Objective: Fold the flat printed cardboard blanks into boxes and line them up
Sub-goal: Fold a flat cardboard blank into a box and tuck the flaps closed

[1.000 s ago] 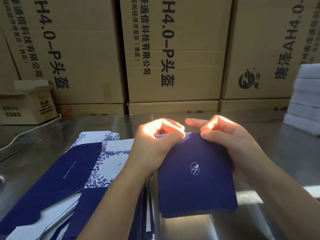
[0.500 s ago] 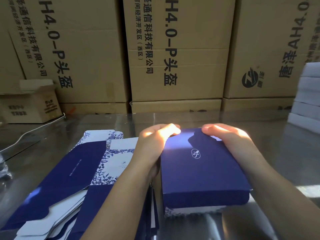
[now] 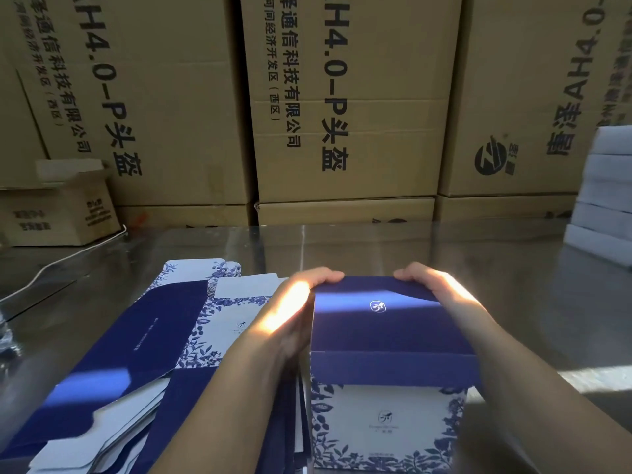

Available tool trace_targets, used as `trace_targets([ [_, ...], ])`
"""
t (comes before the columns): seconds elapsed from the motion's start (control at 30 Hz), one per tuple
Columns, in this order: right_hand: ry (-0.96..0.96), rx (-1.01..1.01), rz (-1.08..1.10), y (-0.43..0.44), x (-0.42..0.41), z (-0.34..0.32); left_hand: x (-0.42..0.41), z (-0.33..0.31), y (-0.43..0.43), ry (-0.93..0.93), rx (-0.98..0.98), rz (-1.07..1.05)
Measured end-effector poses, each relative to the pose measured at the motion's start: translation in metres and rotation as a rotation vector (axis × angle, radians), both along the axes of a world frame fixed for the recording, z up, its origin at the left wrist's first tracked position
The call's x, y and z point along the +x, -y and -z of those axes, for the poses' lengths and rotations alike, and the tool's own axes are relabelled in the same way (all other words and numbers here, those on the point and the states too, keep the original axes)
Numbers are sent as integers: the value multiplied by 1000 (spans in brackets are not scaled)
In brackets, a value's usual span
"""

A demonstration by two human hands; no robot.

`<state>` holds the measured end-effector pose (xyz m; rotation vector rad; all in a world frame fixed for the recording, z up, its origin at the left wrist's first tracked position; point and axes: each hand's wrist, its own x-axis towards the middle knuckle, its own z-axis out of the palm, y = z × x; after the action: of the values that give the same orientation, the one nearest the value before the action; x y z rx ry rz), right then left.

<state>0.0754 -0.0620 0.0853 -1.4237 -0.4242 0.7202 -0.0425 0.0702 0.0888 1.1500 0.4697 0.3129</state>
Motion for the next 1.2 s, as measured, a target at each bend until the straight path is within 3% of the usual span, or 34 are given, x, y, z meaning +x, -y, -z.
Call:
trace_targets([
  [0.17, 29, -55, -185, 12, 8, -5, -5, 15, -12, -68, 177, -35],
  [0.43, 93, -24, -229, 18, 25, -2, -4, 13, -19, -46, 399, -270],
  [0.93, 112, 9, -89, 12, 23, 4, 6, 2, 0, -20, 377, -227],
  [1.2, 137, -6, -92, 10, 14, 6, -2, -1, 10, -84, 192, -223],
])
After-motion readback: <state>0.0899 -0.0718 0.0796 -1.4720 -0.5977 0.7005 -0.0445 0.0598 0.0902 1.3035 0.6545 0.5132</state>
